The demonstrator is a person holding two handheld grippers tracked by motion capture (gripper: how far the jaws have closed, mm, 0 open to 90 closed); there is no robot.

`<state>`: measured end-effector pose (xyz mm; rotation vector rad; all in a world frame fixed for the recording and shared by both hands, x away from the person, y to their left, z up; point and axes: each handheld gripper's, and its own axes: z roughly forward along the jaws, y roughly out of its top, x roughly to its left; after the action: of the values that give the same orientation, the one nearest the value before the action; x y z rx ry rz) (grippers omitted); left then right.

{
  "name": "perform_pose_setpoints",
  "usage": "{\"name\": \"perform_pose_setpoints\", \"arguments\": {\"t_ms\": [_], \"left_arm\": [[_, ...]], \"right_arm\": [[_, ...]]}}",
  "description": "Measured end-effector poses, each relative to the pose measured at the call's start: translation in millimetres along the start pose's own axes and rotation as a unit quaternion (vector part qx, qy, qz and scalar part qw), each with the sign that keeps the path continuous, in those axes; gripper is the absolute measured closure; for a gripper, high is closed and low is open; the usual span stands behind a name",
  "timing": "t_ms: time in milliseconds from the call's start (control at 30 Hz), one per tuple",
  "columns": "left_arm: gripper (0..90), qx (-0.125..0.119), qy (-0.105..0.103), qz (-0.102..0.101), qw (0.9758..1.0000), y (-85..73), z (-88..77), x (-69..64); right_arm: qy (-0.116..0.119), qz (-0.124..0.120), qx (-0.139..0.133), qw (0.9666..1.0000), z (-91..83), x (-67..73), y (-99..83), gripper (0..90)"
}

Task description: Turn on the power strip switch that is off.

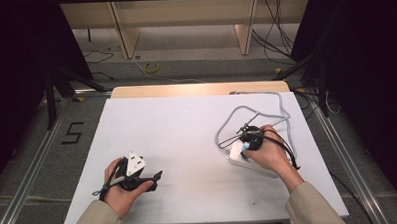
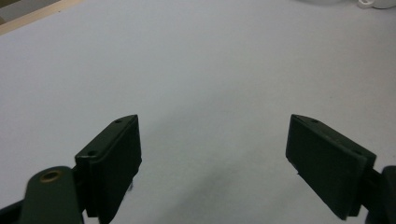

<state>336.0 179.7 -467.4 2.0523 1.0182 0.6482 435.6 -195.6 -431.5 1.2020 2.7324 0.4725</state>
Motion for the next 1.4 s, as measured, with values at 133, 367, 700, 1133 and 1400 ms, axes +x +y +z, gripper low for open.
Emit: {"name": "perform_pose_setpoints", "arguments": {"t_ms": [133, 367, 700, 1133, 1400], "left_arm": [[17.9, 0.0, 0.0, -0.001, 1.0, 0.0, 0.0, 0.1], [17.9, 0.0, 0.0, 0.001, 1.0, 0.2, -0.2, -0.1], [18.0, 0.001, -0.001, 0.001, 1.0, 0.0, 0.3, -0.4], [18.0, 0.0, -0.001, 0.0, 1.0, -0.1, 0.4, -0.3], [18.0, 0.0, -0.001, 0.0, 1.0, -0.3, 0.6, -0.7]], "right_arm": [[0.004, 0.003, -0.004, 1.0, -0.1, -1.4, -1.2, 90.0], [0.002, 0.003, -0.008, 1.0, -0.3, -0.5, -2.0, 90.0], [0.002, 0.003, -0.009, 1.0, -0.5, -0.6, -2.2, 90.0], [0.008, 0.009, -0.022, 0.9997, -6.8, -1.5, -3.6, 90.0], [0.01, 0.01, -0.04, 0.9991, -12.5, -3.1, -6.9, 90.0]]}}
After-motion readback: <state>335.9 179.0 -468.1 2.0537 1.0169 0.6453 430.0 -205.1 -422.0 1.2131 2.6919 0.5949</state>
